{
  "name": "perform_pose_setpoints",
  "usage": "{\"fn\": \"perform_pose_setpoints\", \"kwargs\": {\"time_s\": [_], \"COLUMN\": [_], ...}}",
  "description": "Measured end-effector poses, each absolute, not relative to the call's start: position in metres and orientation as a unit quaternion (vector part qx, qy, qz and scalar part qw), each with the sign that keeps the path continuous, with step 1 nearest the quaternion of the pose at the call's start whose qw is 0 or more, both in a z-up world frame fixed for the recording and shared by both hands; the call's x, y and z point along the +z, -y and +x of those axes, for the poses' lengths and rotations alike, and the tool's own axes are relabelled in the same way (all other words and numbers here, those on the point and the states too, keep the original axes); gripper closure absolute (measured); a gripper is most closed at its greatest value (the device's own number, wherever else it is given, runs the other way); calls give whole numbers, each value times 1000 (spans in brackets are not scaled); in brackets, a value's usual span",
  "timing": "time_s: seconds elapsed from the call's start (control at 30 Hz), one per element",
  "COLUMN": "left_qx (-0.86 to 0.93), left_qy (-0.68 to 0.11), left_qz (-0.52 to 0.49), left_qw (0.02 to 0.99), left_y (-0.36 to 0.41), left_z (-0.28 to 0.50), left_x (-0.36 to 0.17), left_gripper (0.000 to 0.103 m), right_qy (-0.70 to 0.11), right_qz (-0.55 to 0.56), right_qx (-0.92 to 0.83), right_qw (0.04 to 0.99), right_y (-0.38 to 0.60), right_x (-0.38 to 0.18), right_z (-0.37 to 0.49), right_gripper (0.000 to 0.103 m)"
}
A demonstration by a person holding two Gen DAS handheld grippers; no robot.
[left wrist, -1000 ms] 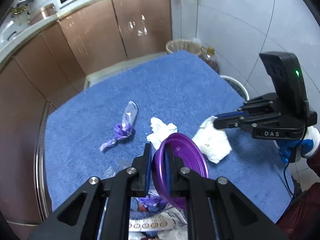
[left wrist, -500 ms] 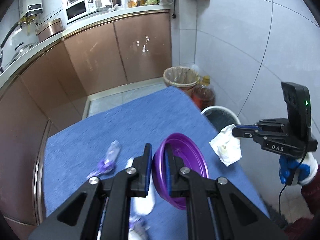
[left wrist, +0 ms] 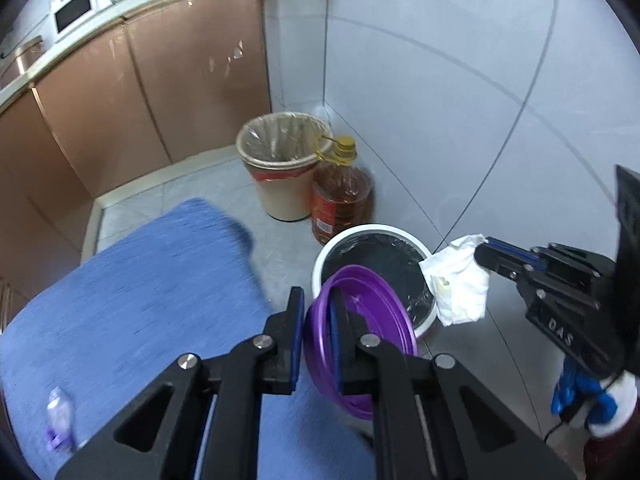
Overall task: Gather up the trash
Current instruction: 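Carry the lid and tissue over the bin and open both tools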
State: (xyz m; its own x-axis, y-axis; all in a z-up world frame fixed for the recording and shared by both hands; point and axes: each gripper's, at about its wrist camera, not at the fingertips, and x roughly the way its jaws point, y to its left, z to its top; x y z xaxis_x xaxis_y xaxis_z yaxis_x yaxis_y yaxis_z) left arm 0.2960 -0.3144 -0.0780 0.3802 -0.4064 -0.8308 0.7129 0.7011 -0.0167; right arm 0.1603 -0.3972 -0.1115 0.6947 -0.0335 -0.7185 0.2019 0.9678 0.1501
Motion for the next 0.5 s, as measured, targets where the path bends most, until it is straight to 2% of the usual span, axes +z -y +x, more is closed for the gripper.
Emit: {"fn": "perform_pose_setpoints", "kwargs": {"time_s": [0.17,0.4,0.47,0.5], "left_qx": [-323,-311,-313,-314], "left_qy": [-461,-493,-502,-504], "left_qz": [188,176,167,163], "left_qw": [804,793,788,788], "left_y": [376,415,418,418], "left_z": [318,337,341,341], "left_x": [-123,-172,-180,-181], "left_gripper": [91,89,81,77], "right_qy": [-407,-440,-446,-449], "right_qz": [103,100,99,101], "right_qx": [-111,-142,-150,-152], "right_qw": [901,881,877,875], "right_y": [431,460,467,469], "right_x": [-145,-188,-197,-201], "right_z": [180,204,209,211], "right_gripper": [97,96,94,89]}}
